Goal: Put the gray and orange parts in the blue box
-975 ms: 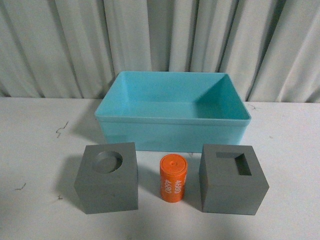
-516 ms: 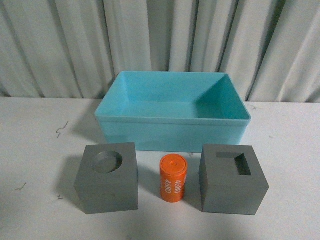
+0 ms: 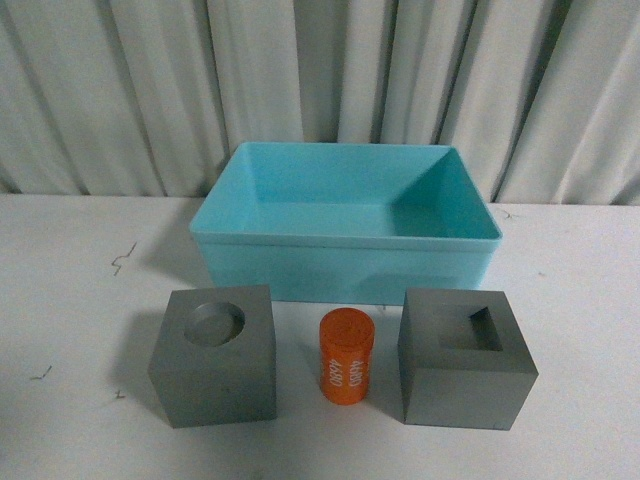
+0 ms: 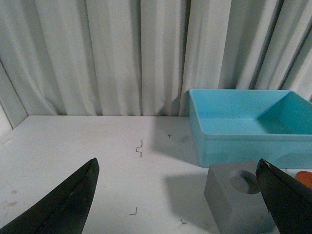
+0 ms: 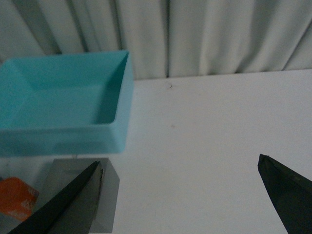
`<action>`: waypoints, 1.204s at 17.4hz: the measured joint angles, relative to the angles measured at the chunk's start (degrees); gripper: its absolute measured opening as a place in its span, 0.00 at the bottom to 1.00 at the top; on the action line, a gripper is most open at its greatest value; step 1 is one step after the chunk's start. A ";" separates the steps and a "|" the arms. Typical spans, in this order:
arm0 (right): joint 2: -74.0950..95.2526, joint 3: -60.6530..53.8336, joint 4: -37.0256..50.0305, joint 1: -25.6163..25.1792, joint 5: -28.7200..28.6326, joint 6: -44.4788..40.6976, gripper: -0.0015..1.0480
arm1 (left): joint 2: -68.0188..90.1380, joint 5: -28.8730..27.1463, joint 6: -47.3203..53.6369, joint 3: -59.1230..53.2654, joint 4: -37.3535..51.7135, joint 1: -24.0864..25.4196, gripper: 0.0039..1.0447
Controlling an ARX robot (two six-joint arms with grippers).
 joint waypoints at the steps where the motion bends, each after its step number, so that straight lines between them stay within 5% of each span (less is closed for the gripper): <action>1: 5.95 0.35 3.45 2.47 0.83 0.02 0.94 | 0.00 0.02 0.00 0.00 0.00 0.00 0.94; 4: 26.21 5.16 15.04 10.99 5.75 1.01 0.94 | 0.00 0.02 0.00 0.00 0.00 0.00 0.94; 7: 36.70 7.54 16.61 14.95 9.16 4.52 0.94 | 0.00 0.02 0.00 0.00 0.02 0.00 0.94; 21: 52.83 14.43 21.33 17.77 11.69 11.50 0.94 | 0.00 0.02 0.00 0.00 0.00 0.00 0.94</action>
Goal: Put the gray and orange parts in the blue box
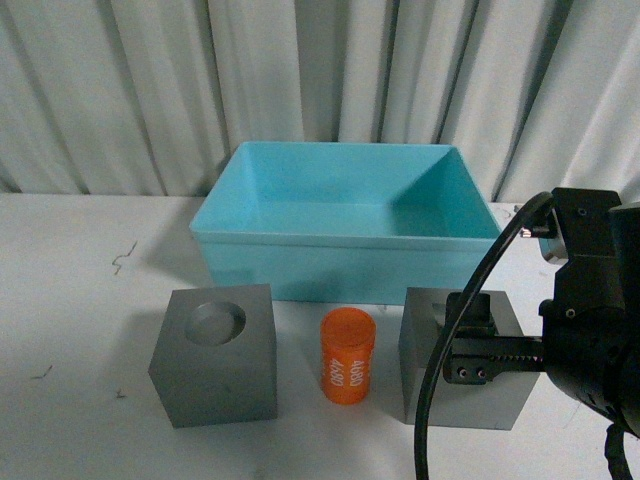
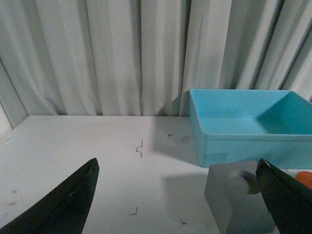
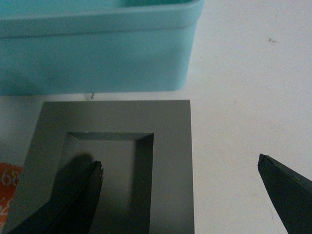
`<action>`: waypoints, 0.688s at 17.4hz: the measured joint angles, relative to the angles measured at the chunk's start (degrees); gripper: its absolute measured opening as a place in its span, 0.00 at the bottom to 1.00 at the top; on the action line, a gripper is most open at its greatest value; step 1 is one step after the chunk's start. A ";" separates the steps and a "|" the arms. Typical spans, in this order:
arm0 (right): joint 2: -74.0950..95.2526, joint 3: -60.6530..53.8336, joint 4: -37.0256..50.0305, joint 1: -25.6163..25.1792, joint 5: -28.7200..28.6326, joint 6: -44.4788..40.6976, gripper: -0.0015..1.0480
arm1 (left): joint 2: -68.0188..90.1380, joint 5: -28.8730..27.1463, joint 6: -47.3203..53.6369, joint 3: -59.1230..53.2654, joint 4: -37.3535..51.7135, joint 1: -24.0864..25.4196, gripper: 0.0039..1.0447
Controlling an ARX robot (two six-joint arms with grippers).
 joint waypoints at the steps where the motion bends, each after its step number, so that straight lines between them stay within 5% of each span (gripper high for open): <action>1: 1.07 0.37 0.26 -0.02 0.39 1.75 0.75 | 0.00 0.02 0.00 0.00 0.00 0.00 0.94; 3: 1.07 0.35 0.00 -0.09 0.57 2.84 0.49 | 0.00 0.00 0.00 0.00 0.02 0.00 0.94; 7: -0.59 -1.22 -0.04 -0.61 0.13 3.80 0.22 | 0.00 -0.02 0.00 0.00 0.00 0.00 0.94; 12: -20.37 -5.88 -9.64 -4.00 -0.50 1.46 0.18 | 0.00 0.00 0.02 0.00 0.00 0.00 0.94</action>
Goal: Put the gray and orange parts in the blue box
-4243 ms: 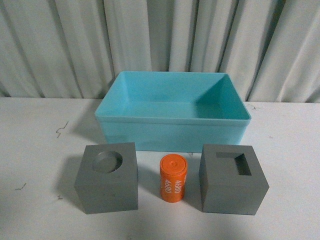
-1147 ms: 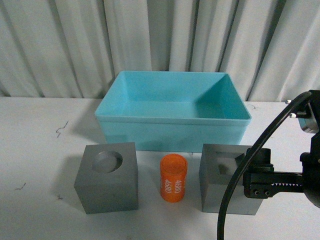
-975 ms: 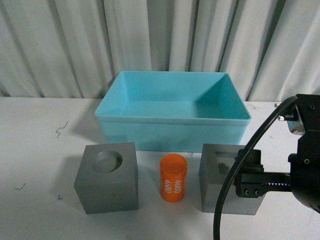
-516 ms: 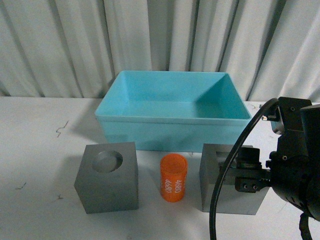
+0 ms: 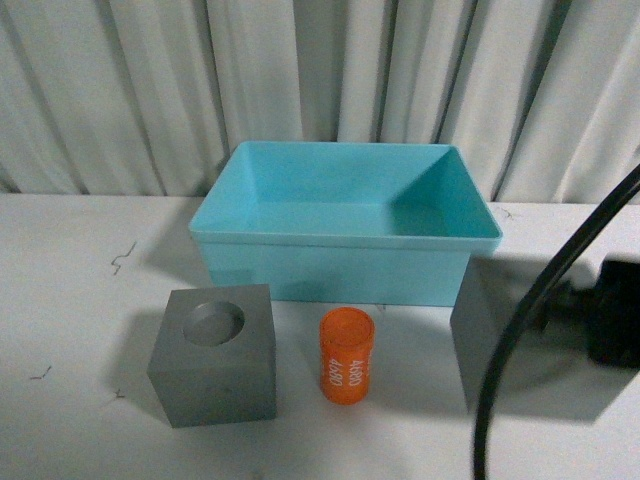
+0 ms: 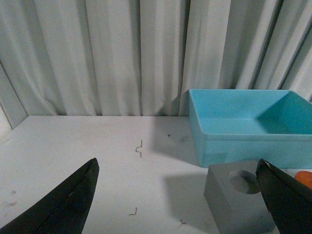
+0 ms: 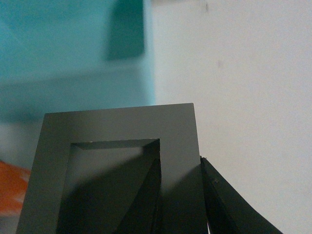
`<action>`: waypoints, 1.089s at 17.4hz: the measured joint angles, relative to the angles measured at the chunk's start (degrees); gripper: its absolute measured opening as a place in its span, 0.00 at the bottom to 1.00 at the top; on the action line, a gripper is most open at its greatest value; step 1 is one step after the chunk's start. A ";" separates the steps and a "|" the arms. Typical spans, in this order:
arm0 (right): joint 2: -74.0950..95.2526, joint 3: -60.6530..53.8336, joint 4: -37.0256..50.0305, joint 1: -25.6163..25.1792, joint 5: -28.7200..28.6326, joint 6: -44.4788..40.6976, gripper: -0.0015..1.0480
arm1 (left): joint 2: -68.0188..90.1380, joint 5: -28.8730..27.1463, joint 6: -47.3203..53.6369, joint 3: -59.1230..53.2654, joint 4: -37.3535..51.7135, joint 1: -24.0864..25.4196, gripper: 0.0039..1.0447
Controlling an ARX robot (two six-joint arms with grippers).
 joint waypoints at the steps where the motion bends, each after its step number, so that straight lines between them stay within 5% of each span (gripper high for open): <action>1: -5.75 1.64 -0.83 -1.18 -0.72 -2.03 0.18 | 0.00 0.00 -0.02 0.00 0.00 0.00 0.94; 6: 1.11 21.42 7.72 -9.01 -4.42 -10.56 0.18 | 0.00 -0.02 -0.02 0.00 0.00 0.00 0.94; 11: 28.00 45.94 2.51 -5.77 -4.55 -12.87 0.17 | 0.00 0.02 -0.02 0.00 0.00 0.00 0.94; 19: 38.53 52.39 -1.22 -3.15 -2.99 -9.70 0.17 | 0.00 0.00 -0.02 0.00 0.00 0.00 0.94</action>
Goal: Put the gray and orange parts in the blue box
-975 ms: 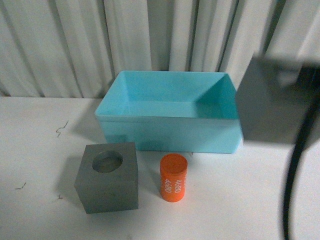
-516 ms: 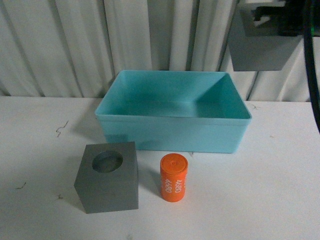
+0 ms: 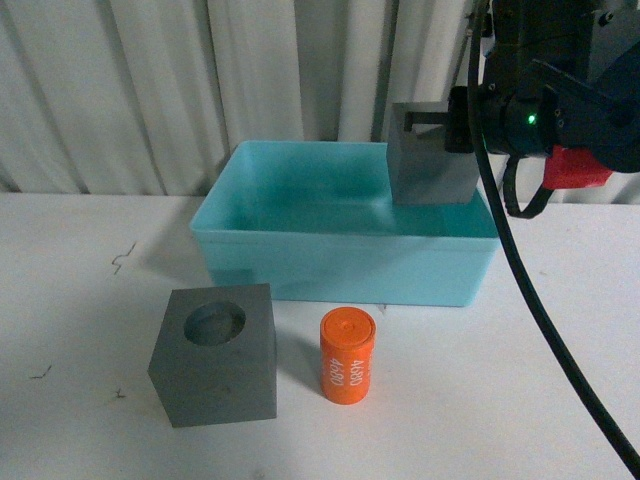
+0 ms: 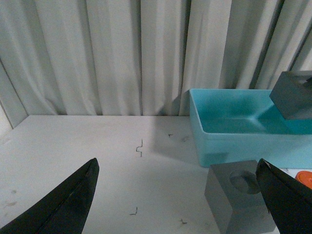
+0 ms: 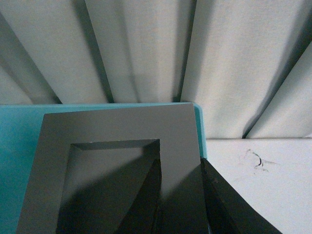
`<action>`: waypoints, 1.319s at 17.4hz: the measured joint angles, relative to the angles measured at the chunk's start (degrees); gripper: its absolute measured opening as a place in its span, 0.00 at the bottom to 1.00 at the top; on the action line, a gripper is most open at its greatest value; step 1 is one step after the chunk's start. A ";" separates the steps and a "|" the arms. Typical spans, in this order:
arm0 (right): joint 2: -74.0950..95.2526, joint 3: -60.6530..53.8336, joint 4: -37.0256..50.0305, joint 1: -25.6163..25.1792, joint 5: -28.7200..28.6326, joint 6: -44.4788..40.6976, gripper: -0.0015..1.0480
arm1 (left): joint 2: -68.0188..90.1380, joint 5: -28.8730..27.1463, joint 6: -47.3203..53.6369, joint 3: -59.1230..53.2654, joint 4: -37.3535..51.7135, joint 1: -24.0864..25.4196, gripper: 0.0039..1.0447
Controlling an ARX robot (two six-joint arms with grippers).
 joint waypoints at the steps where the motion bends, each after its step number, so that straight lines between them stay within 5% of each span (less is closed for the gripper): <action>1: 0.94 0.85 -0.96 0.02 0.37 0.57 0.17 | 0.00 0.00 0.00 0.00 0.00 0.00 0.94; 4: 3.69 3.45 -3.61 0.33 1.88 1.29 0.19 | 0.00 0.02 0.00 0.00 0.00 0.00 0.94; 9: 3.89 3.74 -1.86 0.39 3.15 1.14 0.62 | 0.00 0.02 0.00 0.00 0.00 0.00 0.94; 13: -8.22 -7.96 5.75 -0.96 4.37 2.64 0.96 | 0.00 0.02 0.00 0.00 0.02 0.00 0.94; 17: -40.13 -32.50 5.16 -4.31 3.61 6.91 0.94 | 0.00 0.00 0.00 0.00 0.00 0.00 0.94; 23: -81.48 -65.77 -32.30 5.81 16.15 26.49 0.94 | 0.00 -0.02 0.00 0.00 0.00 0.00 0.94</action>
